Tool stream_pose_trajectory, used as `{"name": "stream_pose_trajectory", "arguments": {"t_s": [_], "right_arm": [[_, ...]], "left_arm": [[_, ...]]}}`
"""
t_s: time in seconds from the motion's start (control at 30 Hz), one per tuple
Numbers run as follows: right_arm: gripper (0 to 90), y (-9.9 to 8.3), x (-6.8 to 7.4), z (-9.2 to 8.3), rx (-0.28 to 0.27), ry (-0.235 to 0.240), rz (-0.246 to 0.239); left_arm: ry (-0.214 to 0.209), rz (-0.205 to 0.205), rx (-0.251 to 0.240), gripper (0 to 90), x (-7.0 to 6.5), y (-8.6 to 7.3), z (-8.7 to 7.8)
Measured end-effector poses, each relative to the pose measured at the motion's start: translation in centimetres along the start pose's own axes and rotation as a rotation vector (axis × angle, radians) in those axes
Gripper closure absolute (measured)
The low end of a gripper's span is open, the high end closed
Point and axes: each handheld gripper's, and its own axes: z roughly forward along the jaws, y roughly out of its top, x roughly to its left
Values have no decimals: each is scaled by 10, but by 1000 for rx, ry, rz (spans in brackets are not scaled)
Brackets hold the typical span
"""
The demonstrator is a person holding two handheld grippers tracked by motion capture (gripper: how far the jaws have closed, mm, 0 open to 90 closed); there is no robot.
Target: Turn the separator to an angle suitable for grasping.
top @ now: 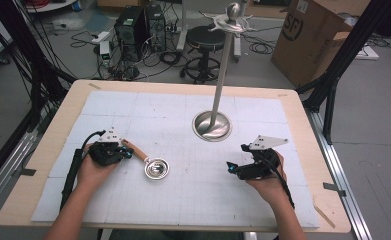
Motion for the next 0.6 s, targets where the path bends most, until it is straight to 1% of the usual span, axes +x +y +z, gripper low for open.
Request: {"name": "stream_pose_trajectory", "arguments": {"t_s": [0.07, 0.13, 0.23, 0.27, 0.33, 0.4, 0.43, 0.47, 0.5, 0.57, 0.6], "right_arm": [[143, 0, 0, 1, -1, 2, -1], [143, 1, 0, 1, 2, 3, -1], [143, 1, 0, 2, -1, 4, 0], [143, 2, 0, 3, -3, 4, -2], [143, 2, 1, 3, 0, 7, -3], [143, 2, 1, 4, 0, 10, -5], [143, 2, 1, 5, 1, 10, -3], [143, 2, 0, 6, 2, 12, -5], [143, 2, 0, 6, 2, 12, -5], [144, 2, 0, 6, 2, 14, -3], [144, 2, 0, 6, 0, 16, -1]], "left_arm": [[8, -5, 0, 897, 1, 0, 1], [18, -18, -1, 897, 6, 1, 4], [20, -16, 12, 897, 7, 4, 7], [26, -5, 20, 897, 7, 6, 9], [21, -1, 18, 897, 8, 12, 13], [16, -3, 32, 897, 7, 20, 21], [16, 3, 36, 896, 7, 23, 23], [16, 3, 36, 896, 7, 23, 23], [13, 5, 41, 897, 6, 30, 28], [7, 12, 39, 897, 5, 36, 33], [0, 4, 44, 897, 4, 38, 36]]}}
